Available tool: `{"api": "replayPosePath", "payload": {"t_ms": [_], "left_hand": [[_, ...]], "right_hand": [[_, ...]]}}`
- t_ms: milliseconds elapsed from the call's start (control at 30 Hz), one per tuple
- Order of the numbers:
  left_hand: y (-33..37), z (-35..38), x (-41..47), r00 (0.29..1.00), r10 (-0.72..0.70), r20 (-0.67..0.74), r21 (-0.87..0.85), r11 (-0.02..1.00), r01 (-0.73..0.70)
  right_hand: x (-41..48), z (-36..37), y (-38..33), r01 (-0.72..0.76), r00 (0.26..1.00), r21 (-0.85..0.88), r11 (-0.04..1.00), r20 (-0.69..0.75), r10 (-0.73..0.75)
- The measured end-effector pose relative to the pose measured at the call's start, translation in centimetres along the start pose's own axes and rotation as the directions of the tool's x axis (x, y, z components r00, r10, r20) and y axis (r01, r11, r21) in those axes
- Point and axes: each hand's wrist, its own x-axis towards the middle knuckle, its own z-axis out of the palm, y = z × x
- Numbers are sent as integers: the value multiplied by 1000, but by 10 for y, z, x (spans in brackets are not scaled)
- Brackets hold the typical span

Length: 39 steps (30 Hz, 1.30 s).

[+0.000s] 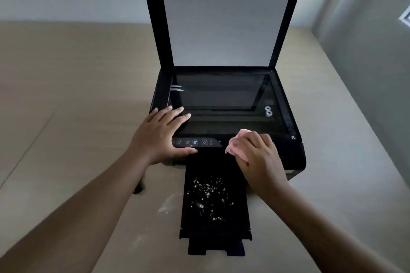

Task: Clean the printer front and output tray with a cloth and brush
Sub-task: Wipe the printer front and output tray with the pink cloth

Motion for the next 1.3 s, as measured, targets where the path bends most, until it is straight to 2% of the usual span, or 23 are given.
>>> {"api": "replayPosePath", "payload": {"t_ms": [100,233,333,400,533,633,733,833,933,1033,1100,1167,1200,1300], "left_hand": [[1,1,-1,1000,2,-10,-5,1000,-2],[-1,4,-5,999,-22,-41,-62,998,19],[-5,4,-7,999,-12,-52,-77,997,8],[-8,4,-8,999,1,-50,-85,996,-6],[-16,3,-13,999,33,-34,-80,996,-36],[-18,3,-14,999,33,-34,-84,996,-35],[-18,4,-15,997,34,-63,-76,996,-38],[-18,6,-16,995,31,-95,-83,996,-39],[-18,8,-15,993,47,-104,-60,997,-54],[-21,11,-17,991,51,-121,-38,998,-56],[-18,11,-16,990,76,-121,-3,997,-77],[-9,12,-11,990,96,-108,15,995,-95],[-5,12,-9,990,94,-103,16,996,-93],[4,14,-2,991,91,-98,26,996,-89]], "right_hand": [[9,11,-18,75,996,20,997,40,-76],[16,17,-30,-66,997,84,994,-34,69],[24,35,-55,30,996,67,997,81,-36],[31,39,-60,40,990,95,995,127,-52],[25,41,-62,-5,998,64,998,60,1],[23,29,-48,47,992,36,998,112,-50],[11,8,-25,-67,997,-18,998,45,68],[-2,-6,-10,-1,995,-54,999,97,6],[-1,-17,5,-141,990,-90,986,-4,142],[-8,-22,10,-79,996,-87,993,32,82],[-5,-31,24,-239,970,-24,971,-51,238],[-4,-35,34,-399,910,-32,916,-132,392],[-6,-33,33,-403,912,-74,912,-120,393],[-20,-27,34,-244,970,-139,960,-41,241]]}}
